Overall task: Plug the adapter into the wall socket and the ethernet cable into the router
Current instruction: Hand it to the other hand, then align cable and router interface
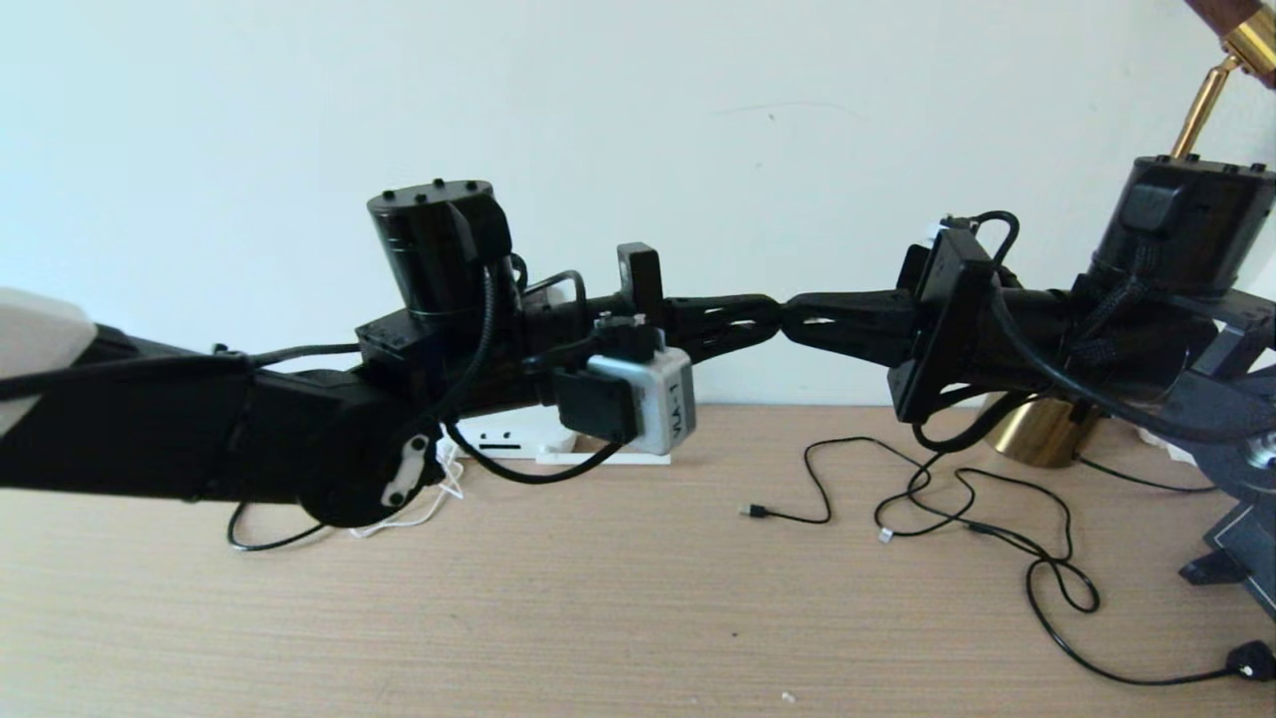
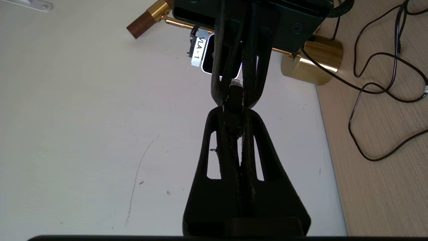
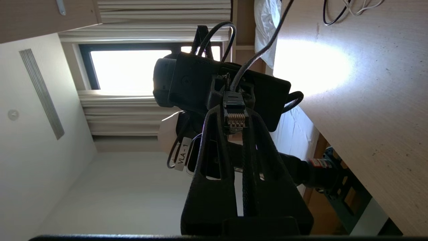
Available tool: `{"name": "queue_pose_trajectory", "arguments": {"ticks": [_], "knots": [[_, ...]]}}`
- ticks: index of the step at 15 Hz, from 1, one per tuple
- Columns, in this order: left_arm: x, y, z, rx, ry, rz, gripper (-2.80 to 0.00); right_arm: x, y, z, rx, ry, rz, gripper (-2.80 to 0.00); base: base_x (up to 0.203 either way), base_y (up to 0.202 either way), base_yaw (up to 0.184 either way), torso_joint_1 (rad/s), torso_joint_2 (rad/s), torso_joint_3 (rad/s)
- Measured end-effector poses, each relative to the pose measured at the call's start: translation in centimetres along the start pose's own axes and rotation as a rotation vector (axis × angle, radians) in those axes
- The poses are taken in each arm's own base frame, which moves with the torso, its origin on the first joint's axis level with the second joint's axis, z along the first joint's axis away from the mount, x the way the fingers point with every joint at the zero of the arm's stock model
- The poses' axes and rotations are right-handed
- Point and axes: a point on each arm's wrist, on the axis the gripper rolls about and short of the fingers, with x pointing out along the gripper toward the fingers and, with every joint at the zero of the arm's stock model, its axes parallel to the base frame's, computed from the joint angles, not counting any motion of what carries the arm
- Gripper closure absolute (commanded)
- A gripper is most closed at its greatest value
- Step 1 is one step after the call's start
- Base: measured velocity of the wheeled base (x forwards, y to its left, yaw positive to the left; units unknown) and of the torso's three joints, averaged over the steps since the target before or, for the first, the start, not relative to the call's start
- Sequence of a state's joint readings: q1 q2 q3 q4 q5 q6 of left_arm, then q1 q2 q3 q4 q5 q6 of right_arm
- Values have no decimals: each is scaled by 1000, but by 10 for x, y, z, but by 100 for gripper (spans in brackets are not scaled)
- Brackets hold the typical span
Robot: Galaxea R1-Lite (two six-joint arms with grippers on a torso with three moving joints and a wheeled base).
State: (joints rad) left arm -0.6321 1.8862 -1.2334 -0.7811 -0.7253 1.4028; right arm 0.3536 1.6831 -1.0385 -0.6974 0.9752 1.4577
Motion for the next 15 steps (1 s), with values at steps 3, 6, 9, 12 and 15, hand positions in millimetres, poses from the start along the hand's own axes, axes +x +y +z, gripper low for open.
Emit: {"name": "queue_pose_trajectory", "arguments": {"ticks": [3, 6, 9, 12, 15], "knots": [[0, -1, 0, -3, -1, -2, 0, 0, 0, 0, 1, 0, -1, 0, 0, 0, 0, 0, 0, 0], [0, -2, 1, -7, 0, -5, 0, 0, -1, 0, -10, 1, 0, -280, 0, 0, 0, 0, 0, 0], [-2, -5, 2, -15, 0, -14, 0, 0, -3, 0, -26, -4, -7, -280, 0, 0, 0, 0, 0, 0], [-13, -15, 6, -100, 22, -48, 0, -4, -2, -4, -39, -22, -5, -280, 0, 0, 0, 0, 0, 0], [-45, -17, 15, -270, 118, -49, 0, -18, 0, -11, -188, -148, -31, -280, 0, 0, 0, 0, 0, 0]]}}
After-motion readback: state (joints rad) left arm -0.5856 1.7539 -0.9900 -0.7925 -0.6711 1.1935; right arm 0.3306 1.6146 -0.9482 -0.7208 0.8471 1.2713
